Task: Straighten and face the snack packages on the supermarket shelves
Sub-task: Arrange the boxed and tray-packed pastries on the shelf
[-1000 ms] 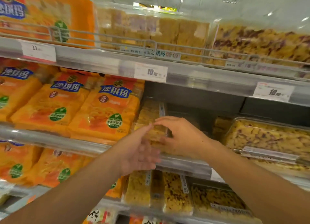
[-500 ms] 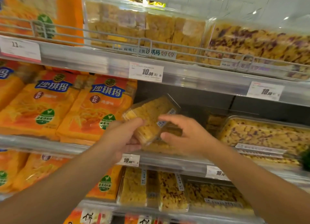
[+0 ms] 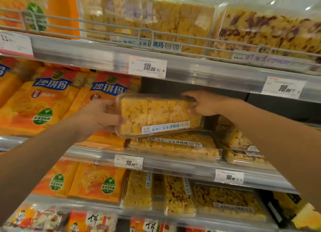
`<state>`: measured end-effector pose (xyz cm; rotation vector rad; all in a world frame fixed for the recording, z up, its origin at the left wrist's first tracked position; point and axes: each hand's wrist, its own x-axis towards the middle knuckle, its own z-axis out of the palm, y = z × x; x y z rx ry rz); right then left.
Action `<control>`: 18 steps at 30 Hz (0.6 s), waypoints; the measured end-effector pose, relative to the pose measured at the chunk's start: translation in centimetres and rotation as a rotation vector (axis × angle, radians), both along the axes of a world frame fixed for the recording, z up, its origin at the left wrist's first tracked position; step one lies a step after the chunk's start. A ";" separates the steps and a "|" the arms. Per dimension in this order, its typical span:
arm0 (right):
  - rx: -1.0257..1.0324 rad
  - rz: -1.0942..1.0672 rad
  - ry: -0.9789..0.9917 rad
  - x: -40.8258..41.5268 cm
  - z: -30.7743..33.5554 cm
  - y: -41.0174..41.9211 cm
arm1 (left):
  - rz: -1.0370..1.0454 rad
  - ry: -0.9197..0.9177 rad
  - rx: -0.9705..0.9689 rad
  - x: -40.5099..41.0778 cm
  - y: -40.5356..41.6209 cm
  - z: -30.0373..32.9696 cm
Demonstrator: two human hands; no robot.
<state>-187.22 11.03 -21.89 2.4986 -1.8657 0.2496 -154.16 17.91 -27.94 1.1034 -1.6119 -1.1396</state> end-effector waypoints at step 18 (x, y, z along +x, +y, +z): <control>-0.027 -0.100 0.349 -0.9 1.4 7.1 | 0.030 0.089 -0.233 -2.0 -2.9 -2.8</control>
